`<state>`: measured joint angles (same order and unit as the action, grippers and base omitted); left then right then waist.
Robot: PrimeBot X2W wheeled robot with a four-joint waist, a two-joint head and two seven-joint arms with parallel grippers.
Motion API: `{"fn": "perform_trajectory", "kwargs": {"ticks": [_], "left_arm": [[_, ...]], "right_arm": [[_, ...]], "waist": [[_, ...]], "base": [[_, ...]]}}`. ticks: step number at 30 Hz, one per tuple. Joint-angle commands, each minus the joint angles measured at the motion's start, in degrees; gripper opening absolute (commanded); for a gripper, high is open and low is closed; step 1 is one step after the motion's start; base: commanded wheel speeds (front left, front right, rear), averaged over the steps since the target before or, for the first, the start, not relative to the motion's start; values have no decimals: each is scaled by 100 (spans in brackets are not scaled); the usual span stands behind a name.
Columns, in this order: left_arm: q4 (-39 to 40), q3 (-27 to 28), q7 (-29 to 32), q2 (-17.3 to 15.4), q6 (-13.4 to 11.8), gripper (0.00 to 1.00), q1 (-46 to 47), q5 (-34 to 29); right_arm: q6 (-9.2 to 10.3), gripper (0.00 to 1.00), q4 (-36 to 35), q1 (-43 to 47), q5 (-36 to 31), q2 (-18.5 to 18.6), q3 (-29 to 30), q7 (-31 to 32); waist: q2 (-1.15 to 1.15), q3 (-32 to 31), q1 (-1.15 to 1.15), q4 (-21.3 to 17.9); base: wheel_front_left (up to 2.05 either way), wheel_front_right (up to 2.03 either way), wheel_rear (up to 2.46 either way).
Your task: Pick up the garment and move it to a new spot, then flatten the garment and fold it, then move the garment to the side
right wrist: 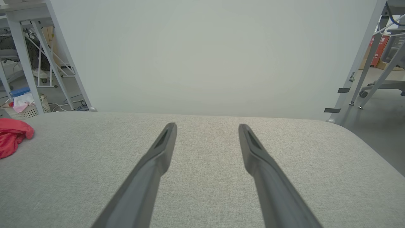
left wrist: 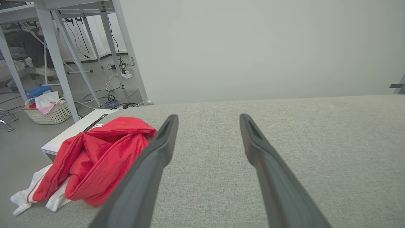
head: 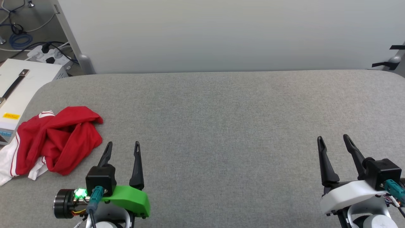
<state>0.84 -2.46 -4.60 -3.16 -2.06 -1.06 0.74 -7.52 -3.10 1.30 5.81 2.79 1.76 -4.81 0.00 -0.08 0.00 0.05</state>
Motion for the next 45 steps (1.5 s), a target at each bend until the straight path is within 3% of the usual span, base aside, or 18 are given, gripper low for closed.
{"fn": "perform_trajectory", "kwargs": {"ticks": [1, 45], "left_arm": [[35, -20, -67, 10, -51, 100, 3, 3], [77, -268, -590, 20, -207, 100, -98, 37]], "right_arm": [[0, 100, -52, 81, 60, 5, 14, -60], [2, 100, -144, 299, 421, 7, 75, -575]], "waist": [[0, -3, 0, 1], [0, -22, 0, 27]], "base": [[0, 0, 0], [0, 0, 0]]}}
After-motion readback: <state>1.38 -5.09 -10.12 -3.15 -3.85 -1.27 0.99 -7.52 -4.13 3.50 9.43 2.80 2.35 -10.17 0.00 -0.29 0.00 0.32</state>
